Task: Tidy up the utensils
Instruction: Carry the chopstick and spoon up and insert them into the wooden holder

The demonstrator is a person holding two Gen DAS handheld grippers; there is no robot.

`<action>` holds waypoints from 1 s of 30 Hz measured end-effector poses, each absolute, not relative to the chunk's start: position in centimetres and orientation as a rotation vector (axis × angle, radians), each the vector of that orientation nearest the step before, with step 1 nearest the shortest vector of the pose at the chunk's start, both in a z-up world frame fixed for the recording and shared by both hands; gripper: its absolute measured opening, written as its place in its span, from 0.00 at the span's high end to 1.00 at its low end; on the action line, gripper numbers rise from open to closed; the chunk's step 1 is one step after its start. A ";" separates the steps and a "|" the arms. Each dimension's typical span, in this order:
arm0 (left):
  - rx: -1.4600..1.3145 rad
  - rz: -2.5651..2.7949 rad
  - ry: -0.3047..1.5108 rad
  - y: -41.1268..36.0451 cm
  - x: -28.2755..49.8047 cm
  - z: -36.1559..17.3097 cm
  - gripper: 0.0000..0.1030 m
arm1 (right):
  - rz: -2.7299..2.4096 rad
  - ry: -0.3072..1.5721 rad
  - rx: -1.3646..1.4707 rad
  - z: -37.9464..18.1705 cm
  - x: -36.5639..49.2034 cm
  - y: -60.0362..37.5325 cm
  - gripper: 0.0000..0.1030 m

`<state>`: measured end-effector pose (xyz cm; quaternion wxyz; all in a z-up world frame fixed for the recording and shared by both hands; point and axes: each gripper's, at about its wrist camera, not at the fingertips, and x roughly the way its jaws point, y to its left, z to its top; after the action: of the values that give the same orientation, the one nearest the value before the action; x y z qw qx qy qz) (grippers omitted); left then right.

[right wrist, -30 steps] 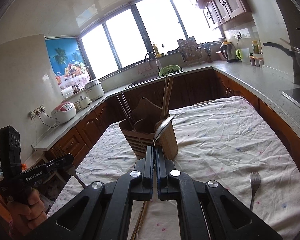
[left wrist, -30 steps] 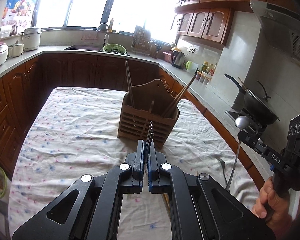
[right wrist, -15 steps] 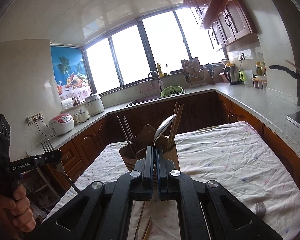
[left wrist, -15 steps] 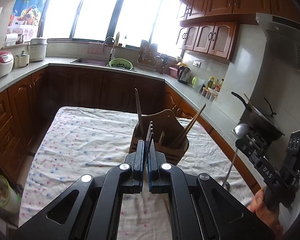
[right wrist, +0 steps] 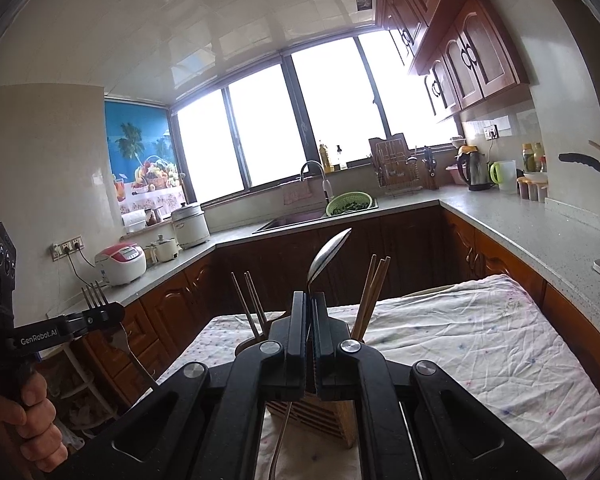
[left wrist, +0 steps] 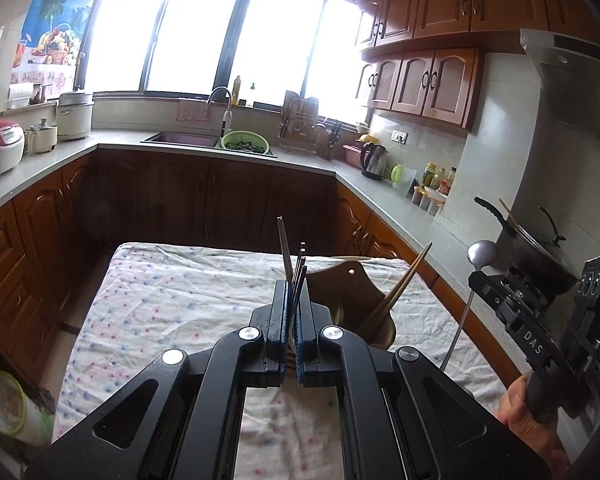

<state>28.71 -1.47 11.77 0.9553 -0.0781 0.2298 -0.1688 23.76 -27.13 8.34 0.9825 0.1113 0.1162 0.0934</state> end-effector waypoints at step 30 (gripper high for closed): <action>-0.114 -0.248 0.432 -5.6 39.1 9.6 0.98 | 0.061 0.083 0.086 4.9 31.3 -24.3 0.98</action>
<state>39.08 -5.61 9.55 0.9675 -0.0562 0.2139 -0.1228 31.30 -24.29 4.87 0.9978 0.0430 0.0414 0.0304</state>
